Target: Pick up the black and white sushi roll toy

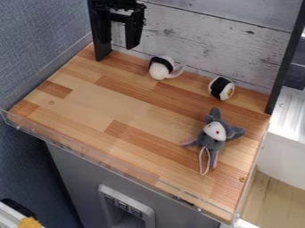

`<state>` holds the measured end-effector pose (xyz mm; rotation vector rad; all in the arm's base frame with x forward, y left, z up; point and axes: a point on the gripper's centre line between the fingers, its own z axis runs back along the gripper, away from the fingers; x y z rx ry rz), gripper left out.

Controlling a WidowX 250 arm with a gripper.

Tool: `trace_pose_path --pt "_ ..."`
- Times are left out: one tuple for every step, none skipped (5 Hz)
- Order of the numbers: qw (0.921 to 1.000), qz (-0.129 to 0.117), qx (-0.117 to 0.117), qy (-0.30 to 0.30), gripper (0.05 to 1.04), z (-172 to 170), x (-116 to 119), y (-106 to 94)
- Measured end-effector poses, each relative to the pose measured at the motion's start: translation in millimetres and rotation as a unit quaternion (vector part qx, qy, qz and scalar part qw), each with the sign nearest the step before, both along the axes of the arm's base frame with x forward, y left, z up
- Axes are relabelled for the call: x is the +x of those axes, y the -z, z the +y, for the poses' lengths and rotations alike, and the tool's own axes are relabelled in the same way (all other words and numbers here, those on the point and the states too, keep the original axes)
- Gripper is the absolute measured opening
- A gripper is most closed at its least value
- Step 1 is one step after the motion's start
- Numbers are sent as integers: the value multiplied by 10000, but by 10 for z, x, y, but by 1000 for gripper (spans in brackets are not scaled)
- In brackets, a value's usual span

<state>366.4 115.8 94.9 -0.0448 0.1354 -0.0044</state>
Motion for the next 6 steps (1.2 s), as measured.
trace_pose_path --pt "9999 28 6 -136 999 -180 37 33" --pt "9998 8 11 -188 999 -607 132 27" --pt "9996 -1 65 -272 999 -1014 189 1" --pt "9995 82 77 -292 999 -1452 216 22" --pt "9996 83 122 -235 997 -1741 266 -17" --pt "9996 101 150 -226 997 -1883 265 -66"
